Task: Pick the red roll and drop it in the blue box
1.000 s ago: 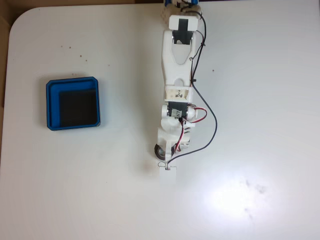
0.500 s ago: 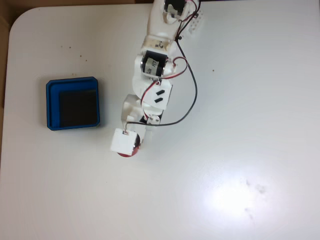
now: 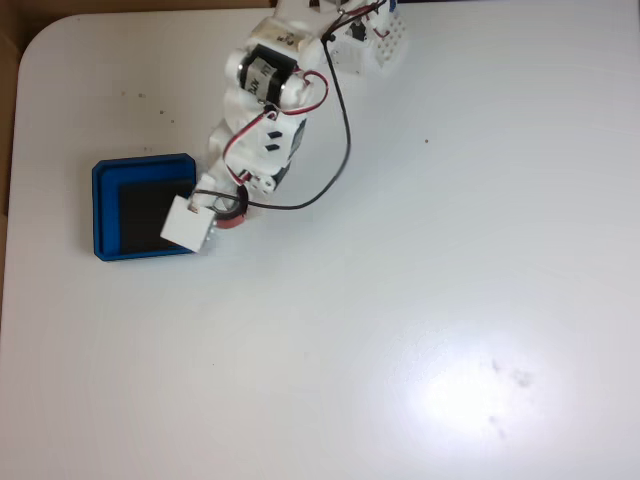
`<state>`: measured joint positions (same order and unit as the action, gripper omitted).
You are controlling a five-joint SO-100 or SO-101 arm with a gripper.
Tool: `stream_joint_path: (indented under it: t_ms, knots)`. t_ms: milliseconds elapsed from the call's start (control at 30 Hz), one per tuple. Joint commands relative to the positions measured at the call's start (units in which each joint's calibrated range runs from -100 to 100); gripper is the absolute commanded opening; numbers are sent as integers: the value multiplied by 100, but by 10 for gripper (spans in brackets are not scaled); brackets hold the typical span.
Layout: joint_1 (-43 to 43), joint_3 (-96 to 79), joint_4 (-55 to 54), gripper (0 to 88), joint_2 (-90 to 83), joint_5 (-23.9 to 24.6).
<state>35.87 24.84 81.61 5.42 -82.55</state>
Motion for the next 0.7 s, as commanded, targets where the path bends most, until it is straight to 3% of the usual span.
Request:
stream_joint_path:
  t_ms: [0,233,667]
  knots:
    - [433,373,57,7,-291,-28]
    - [1215,337,-430,7,252,-28]
    - [1664,373,-2039,7,1557,-28]
